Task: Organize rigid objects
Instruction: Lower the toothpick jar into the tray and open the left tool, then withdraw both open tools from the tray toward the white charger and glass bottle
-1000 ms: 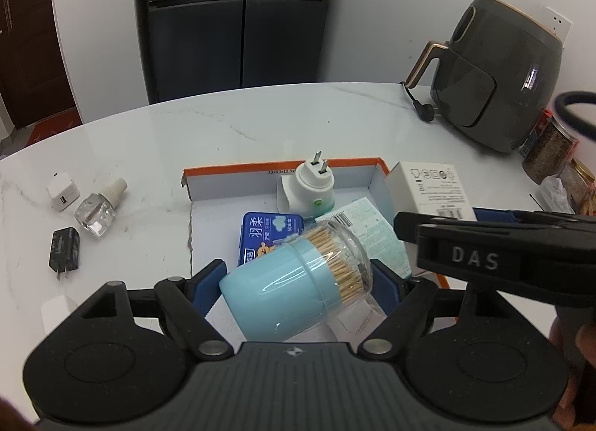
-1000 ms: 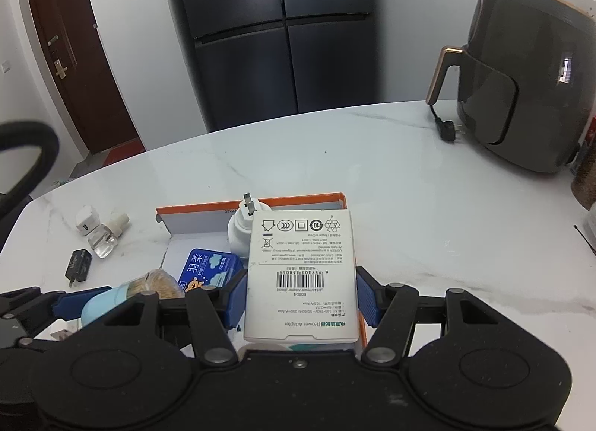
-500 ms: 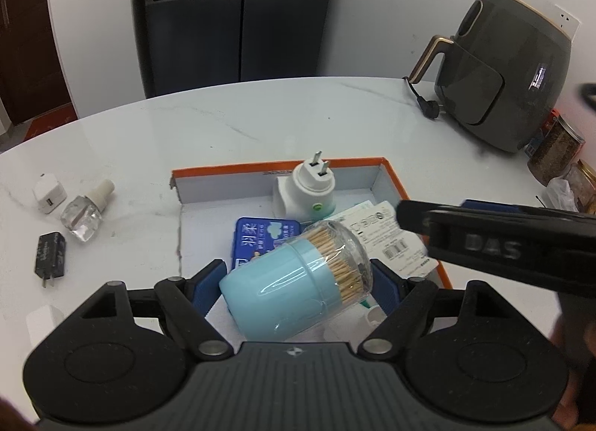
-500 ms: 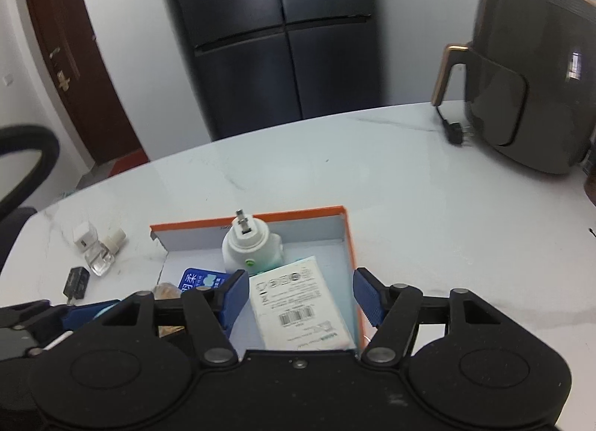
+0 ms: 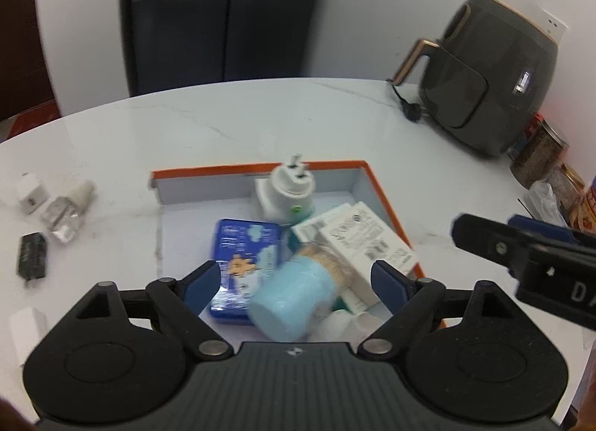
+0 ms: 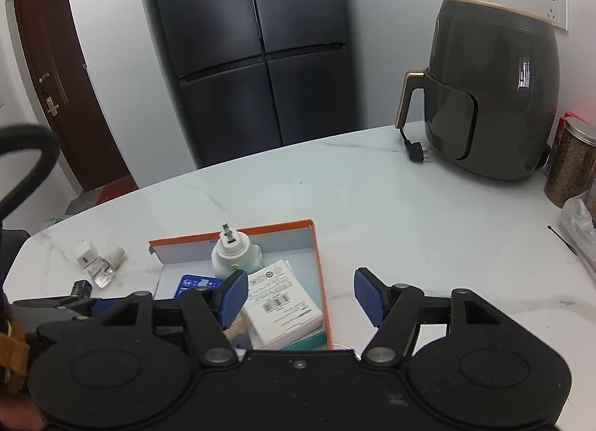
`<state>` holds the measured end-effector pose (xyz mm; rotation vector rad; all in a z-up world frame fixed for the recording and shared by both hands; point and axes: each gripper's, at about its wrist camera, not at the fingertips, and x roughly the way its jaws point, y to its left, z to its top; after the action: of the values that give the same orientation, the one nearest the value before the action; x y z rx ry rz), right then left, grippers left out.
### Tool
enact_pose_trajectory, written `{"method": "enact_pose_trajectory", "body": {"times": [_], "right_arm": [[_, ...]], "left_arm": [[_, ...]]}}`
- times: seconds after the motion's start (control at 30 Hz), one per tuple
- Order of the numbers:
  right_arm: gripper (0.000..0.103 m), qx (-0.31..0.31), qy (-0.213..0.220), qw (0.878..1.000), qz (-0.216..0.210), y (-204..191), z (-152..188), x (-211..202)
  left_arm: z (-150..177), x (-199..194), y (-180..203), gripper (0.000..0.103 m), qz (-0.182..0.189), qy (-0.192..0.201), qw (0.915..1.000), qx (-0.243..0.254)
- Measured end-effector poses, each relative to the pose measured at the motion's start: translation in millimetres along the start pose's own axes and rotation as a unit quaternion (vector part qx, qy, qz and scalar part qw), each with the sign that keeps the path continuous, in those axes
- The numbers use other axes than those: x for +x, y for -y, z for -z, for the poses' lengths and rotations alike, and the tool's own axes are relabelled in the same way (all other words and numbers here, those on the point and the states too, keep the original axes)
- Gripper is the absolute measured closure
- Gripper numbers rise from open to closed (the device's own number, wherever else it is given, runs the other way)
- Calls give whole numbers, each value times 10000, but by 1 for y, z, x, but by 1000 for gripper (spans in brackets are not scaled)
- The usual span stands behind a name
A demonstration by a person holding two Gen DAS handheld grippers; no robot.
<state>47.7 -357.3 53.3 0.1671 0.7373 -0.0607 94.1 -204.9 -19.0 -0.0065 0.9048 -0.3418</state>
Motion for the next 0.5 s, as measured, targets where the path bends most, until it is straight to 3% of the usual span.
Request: {"method": "enact_pose_trajectory", "body": {"times": [0.5], "right_arm": [[21, -446, -65, 9977, -498, -81, 17, -15]], "left_arm": [[19, -69, -83, 12, -787, 236, 9944, -662]]}}
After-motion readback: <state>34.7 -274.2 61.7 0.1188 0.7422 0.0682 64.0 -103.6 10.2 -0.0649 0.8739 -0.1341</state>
